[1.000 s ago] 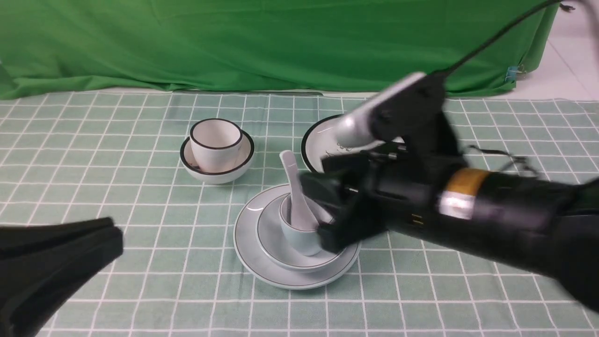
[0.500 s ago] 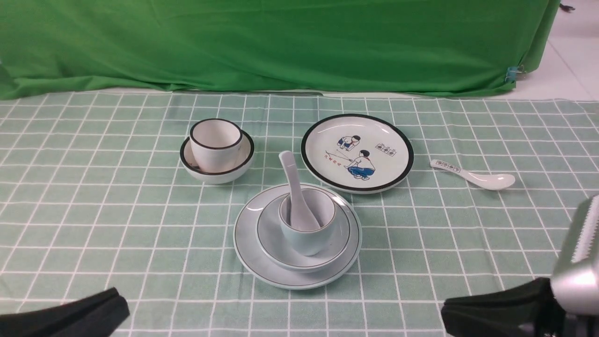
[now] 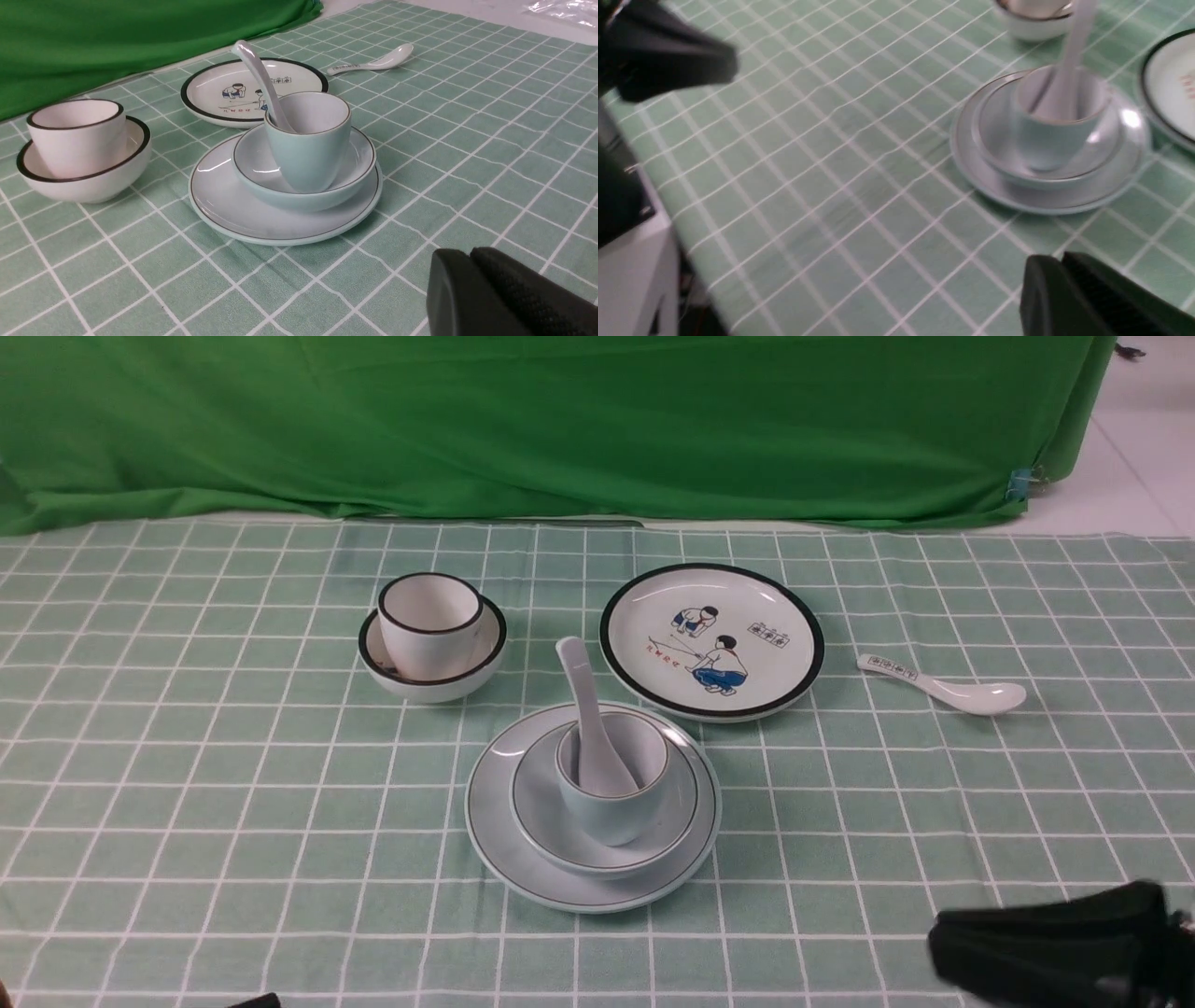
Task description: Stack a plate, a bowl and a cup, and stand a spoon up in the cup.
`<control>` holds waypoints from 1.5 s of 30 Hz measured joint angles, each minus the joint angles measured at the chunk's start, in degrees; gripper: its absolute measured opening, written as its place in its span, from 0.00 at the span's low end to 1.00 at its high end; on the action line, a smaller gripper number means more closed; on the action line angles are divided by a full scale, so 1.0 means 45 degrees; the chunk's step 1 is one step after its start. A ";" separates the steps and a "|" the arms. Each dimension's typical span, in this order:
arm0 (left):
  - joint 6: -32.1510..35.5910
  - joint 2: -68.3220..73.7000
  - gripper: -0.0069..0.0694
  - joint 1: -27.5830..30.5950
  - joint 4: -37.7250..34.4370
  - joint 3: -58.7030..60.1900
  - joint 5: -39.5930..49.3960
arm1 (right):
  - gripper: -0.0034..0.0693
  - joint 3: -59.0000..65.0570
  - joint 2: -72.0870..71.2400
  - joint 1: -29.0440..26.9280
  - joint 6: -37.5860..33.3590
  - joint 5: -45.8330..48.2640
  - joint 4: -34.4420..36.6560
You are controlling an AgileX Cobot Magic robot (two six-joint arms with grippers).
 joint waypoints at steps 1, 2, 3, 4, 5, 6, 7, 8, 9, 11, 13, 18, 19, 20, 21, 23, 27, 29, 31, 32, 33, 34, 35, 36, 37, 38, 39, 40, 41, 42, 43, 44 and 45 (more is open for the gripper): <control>0.0000 -0.0015 0.11 0.0000 0.0000 0.0030 0.0000 | 0.11 0.0110 -0.0287 -0.0661 -0.0163 0.0044 0.0057; 0.0000 -0.0015 0.11 0.0000 -0.0012 0.0068 0.0000 | 0.09 0.0321 -0.0549 -0.1398 -0.0292 0.0132 0.0153; 0.0000 -0.0015 0.11 0.0000 -0.0005 0.0075 0.0000 | 0.08 0.0430 -0.0690 -0.1552 -0.0321 0.0148 0.0189; 0.0000 -0.0025 0.11 0.0000 -0.0005 0.0115 0.0000 | 0.07 0.0968 -0.1231 -0.2678 -0.0572 0.0162 0.0321; 0.0000 -0.0029 0.11 0.0000 -0.0005 0.0141 0.0022 | 0.07 0.1595 -0.1803 -0.3855 -0.0806 0.0133 0.0366; 0.0000 -0.0029 0.11 0.0000 -0.0005 0.0141 0.0029 | 0.07 0.1710 -0.1912 -0.3855 -0.0806 0.0133 0.0366; 0.0000 -0.0029 0.11 0.0000 -0.0005 0.0153 0.0054 | 0.07 0.2677 -0.2857 -0.5152 -0.1106 -0.0050 0.0380; 0.0000 -0.0029 0.11 0.0000 -0.0005 0.0153 0.0054 | 0.07 0.3306 -0.3504 -0.5912 -0.1364 -0.0221 0.0380; 0.0000 -0.0029 0.11 0.0000 -0.0005 0.0153 0.0054 | 0.07 0.3813 -0.4041 -0.6603 -0.1635 -0.0409 0.0380; 0.0000 -0.0029 0.11 0.0000 -0.0005 0.0153 0.0054 | 0.07 0.5149 -0.5495 -0.7653 -0.2113 -0.0830 0.0390; 0.0000 -0.0029 0.11 0.0000 -0.0016 0.0153 0.0054 | 0.07 0.6143 -0.6571 -0.8331 -0.2423 -0.1277 0.0390; 0.0000 -0.0040 0.11 0.0000 -0.0022 0.0153 0.0060 | 0.07 0.7374 -0.8300 -0.8802 -0.2597 -0.1754 0.0189; 0.0000 -0.0055 0.11 0.0000 -0.0033 0.0153 0.0074 | 0.07 0.7408 -0.8356 -0.8828 -0.2614 -0.1694 0.0061; 0.0000 -0.0055 0.11 0.0000 -0.0033 0.0153 0.0074 | 0.07 0.7420 -0.8386 -0.8843 -0.2614 -0.1565 -0.0018; 0.0000 -0.0055 0.11 0.0000 -0.0033 0.0153 0.0074 | 0.07 0.7420 -0.8386 -0.8843 -0.2614 -0.1513 -0.0017; 0.0000 -0.0055 0.11 0.0000 0.0053 0.0153 0.0074 | 0.07 0.7420 -0.8390 -0.8843 -0.2614 -0.1282 -0.0097; 0.0000 -0.0055 0.11 0.0000 0.0053 0.0153 0.0074 | 0.08 0.7420 -0.8400 -0.8843 -0.2614 -0.1182 -0.0118; 0.0000 -0.0055 0.11 0.0000 0.0053 0.0153 0.0074 | 0.09 0.7420 -0.8400 -0.8843 -0.2614 -0.1176 -0.0135; 0.0000 -0.0055 0.11 0.0000 0.0053 0.0153 0.0074 | 0.09 0.7420 -0.8400 -0.8843 -0.2614 -0.1176 -0.0135; 0.0000 -0.0055 0.11 0.0000 0.0053 0.0153 0.0074 | 0.10 0.7420 -0.8400 -0.8843 -0.2602 -0.1176 -0.0135; 0.0000 -0.0055 0.11 0.0000 0.0053 0.0153 0.0074 | 0.11 0.7420 -0.8400 -0.8843 -0.2602 -0.1176 -0.0135; 0.0000 -0.0055 0.11 0.0000 0.0053 0.0153 0.0074 | 0.11 0.7420 -0.8400 -0.8843 -0.2602 -0.1176 -0.0135; 0.0000 -0.0055 0.11 0.0000 0.0053 0.0153 0.0074 | 0.12 0.7420 -0.8400 -0.8843 -0.2602 -0.1176 -0.0135; 0.0000 -0.0055 0.11 0.0000 0.0053 0.0153 0.0074 | 0.12 0.7420 -0.8400 -0.8843 -0.2602 -0.1176 -0.0135; 0.0000 -0.0055 0.11 0.0000 0.0053 0.0153 0.0074 | 0.13 0.7420 -0.8400 -0.8843 -0.2602 -0.1176 -0.0135; 0.0000 -0.0055 0.11 0.0000 0.0053 0.0153 0.0074 | 0.13 0.7420 -0.8400 -0.8843 -0.2602 -0.1176 -0.0135; 0.0000 -0.0055 0.11 0.0000 0.0053 0.0153 0.0074 | 0.14 0.7420 -0.8400 -0.8843 -0.2602 -0.1176 -0.0135; 0.0000 -0.0055 0.11 0.0000 0.0053 0.0153 0.0074 | 0.14 0.7420 -0.8400 -0.8843 -0.2602 -0.1176 -0.0135; 0.0009 -0.0055 0.11 0.0000 0.0053 0.0153 0.0074 | 0.15 0.7420 -0.8400 -0.8843 -0.2602 -0.1176 -0.0135; 0.0009 -0.0055 0.11 0.0000 0.0053 0.0153 0.0074 | 0.15 0.7420 -0.8400 -0.8843 -0.2602 -0.1176 -0.0135; 0.0026 -0.0055 0.11 0.0000 0.0053 0.0153 0.0074 | 0.16 0.7420 -0.8400 -0.8843 -0.2602 -0.1176 -0.0135; 0.0026 -0.0055 0.11 0.0000 0.0053 0.0153 0.0074 | 0.17 0.7420 -0.8400 -0.8843 -0.2602 -0.1176 -0.0135; 0.0026 -0.0064 0.11 0.0000 0.0053 0.0166 0.0074 | 0.17 0.7420 -0.8400 -0.8843 -0.2602 -0.1176 -0.0135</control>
